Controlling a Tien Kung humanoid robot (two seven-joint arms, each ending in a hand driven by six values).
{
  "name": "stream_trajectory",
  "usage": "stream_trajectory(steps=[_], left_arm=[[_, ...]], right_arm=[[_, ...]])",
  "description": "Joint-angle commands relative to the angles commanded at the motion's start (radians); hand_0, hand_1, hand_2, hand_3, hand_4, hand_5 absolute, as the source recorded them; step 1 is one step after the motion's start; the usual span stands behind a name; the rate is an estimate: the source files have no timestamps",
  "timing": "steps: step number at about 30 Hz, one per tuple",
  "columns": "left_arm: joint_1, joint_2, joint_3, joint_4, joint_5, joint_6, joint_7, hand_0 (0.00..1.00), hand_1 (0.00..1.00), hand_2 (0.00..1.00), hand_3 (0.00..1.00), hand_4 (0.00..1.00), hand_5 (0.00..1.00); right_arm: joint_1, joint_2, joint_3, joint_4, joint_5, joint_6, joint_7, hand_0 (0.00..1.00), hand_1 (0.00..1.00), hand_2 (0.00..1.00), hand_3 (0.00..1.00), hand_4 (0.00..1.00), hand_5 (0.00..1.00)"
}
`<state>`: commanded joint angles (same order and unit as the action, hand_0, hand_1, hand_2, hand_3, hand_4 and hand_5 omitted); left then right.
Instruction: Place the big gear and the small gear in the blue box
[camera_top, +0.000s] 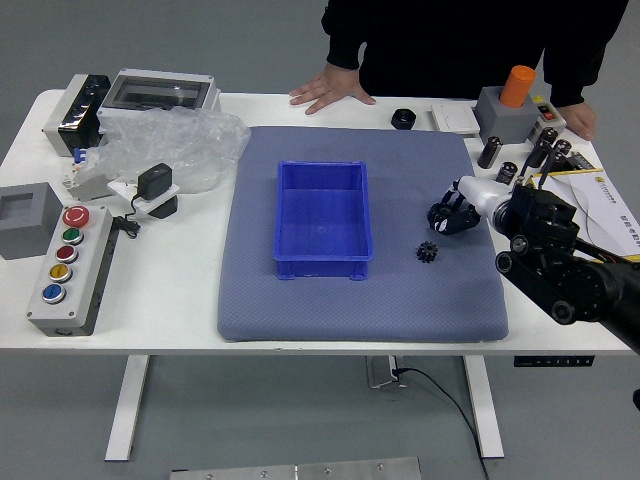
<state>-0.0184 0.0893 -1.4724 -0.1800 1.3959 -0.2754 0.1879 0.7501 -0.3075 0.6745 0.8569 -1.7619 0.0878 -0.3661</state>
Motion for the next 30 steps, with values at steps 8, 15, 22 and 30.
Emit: stream_trajectory(steps=[8,15,22,30], left_arm=[[0.001,0.001,0.001,0.000,-0.004,0.001,0.000,0.843,0.807,0.819,0.851,0.724,0.275],[-0.001,0.000,-0.001,0.000,-0.002,0.001,-0.001,0.844,0.808,0.819,0.852,0.723,0.276],[-0.001,-0.001,-0.001,0.000,-0.003,0.001,-0.001,0.844,0.808,0.819,0.852,0.720,0.277],[-0.001,-0.001,0.001,0.000,-0.004,0.001,-0.001,0.844,0.808,0.819,0.852,0.719,0.277]], right_arm=[[0.002,-0.016,0.023,0.066,-0.014,0.023,-0.042,0.668,0.627,0.731,0.777,0.820,0.397],[0.005,-0.028,0.021,0.121,-0.010,0.066,-0.087,0.669,0.627,0.733,0.804,0.829,0.397],[0.005,-0.021,0.021,0.095,-0.004,0.076,-0.085,0.686,0.653,0.782,0.844,0.836,0.403],[0.014,-0.012,0.027,0.056,-0.007,0.073,-0.073,0.689,0.657,0.785,0.845,0.836,0.401]])
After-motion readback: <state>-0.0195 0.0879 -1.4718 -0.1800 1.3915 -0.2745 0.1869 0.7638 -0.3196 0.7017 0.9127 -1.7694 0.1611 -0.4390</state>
